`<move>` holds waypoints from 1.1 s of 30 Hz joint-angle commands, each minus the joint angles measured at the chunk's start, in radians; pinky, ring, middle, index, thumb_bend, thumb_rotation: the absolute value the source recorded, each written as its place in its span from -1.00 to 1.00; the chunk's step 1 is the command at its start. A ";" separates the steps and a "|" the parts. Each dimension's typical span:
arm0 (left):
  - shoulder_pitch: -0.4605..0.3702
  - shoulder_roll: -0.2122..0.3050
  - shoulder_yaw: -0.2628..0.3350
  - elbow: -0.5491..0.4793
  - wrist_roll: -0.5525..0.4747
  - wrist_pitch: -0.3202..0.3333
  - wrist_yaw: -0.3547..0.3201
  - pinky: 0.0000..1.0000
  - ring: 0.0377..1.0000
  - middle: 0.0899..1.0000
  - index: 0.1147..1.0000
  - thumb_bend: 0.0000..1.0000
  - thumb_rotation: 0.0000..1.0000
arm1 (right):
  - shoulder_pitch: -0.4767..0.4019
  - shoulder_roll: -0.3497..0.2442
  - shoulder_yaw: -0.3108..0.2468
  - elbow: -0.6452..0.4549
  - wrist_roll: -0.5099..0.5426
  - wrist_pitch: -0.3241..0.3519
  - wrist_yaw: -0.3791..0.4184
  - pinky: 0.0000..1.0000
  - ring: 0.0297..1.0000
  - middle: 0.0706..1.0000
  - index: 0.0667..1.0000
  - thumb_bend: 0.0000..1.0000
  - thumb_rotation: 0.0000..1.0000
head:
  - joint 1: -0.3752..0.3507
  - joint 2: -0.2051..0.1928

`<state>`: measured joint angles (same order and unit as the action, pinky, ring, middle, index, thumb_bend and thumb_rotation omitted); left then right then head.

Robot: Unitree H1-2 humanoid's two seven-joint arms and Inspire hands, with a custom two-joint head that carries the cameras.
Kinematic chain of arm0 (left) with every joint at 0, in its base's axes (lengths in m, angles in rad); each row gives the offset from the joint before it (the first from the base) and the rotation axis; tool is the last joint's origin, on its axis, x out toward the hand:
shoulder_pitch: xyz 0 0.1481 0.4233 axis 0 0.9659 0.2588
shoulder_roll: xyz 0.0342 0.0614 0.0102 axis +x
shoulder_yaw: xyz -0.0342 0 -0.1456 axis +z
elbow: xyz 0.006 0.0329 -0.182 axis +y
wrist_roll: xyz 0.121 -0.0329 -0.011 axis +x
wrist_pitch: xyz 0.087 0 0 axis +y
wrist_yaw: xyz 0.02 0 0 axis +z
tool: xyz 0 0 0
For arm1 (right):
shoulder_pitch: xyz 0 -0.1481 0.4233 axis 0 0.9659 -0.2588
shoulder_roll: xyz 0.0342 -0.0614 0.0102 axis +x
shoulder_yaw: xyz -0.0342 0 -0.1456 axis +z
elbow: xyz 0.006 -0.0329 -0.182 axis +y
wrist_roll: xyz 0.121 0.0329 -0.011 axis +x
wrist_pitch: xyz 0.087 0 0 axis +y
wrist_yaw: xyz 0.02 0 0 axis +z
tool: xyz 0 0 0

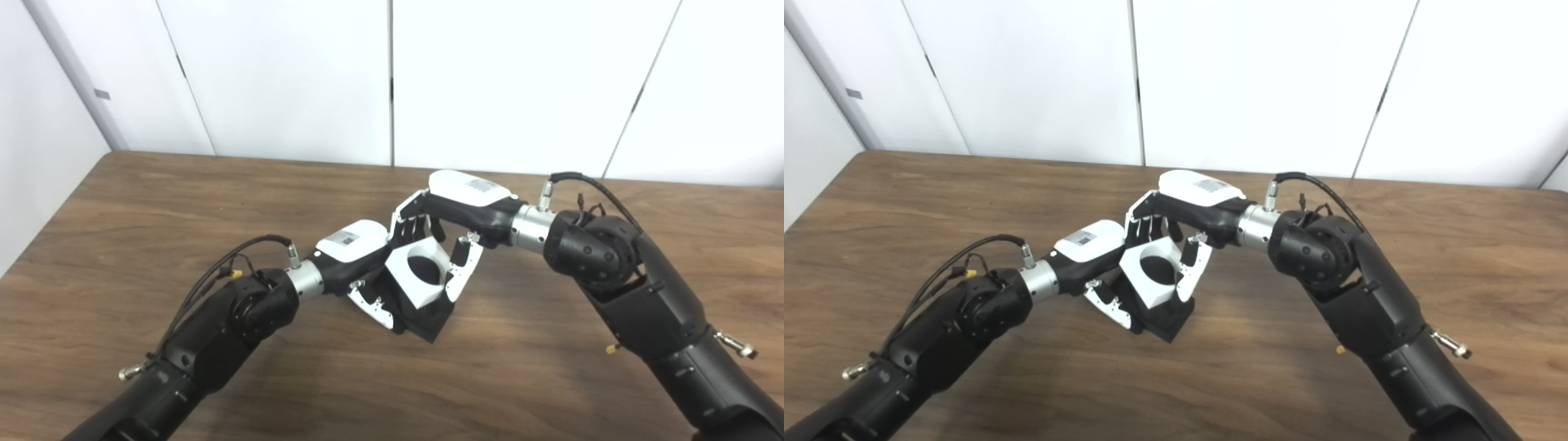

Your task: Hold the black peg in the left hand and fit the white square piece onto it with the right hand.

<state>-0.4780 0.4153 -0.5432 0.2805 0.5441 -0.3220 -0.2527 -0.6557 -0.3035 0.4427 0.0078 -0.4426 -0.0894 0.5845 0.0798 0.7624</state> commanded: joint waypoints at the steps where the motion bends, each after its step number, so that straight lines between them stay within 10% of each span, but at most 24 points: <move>1: 0.024 -0.026 -0.054 0.024 0.025 0.021 -0.100 0.48 0.71 0.59 -0.15 0.05 -0.86 | -0.045 0.006 -0.003 -0.005 0.010 -0.042 -0.009 -0.34 -0.23 -0.11 -0.03 0.03 -1.00 | 0.001 0.001; 27: 0.025 -0.026 -0.052 0.013 0.022 0.026 -0.115 0.49 0.73 0.59 -0.15 0.05 -0.86 | -0.052 0.001 0.037 0.051 -0.071 -0.040 0.008 -0.25 -0.20 -0.05 -0.01 0.03 -1.00 | 0.003 0.011; 33: 0.025 -0.028 -0.050 0.016 0.025 0.026 -0.112 0.49 0.74 0.58 -0.15 0.05 -0.86 | -0.051 -0.016 0.049 0.031 -0.104 -0.032 0.012 -0.23 0.00 0.23 -0.08 0.05 -0.72 | 0.001 0.014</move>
<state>-0.4791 0.4153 -0.5417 0.2730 0.5463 -0.3136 -0.2729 -0.6816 -0.3031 0.4843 0.0451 -0.5205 -0.1241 0.5802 0.0798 0.7747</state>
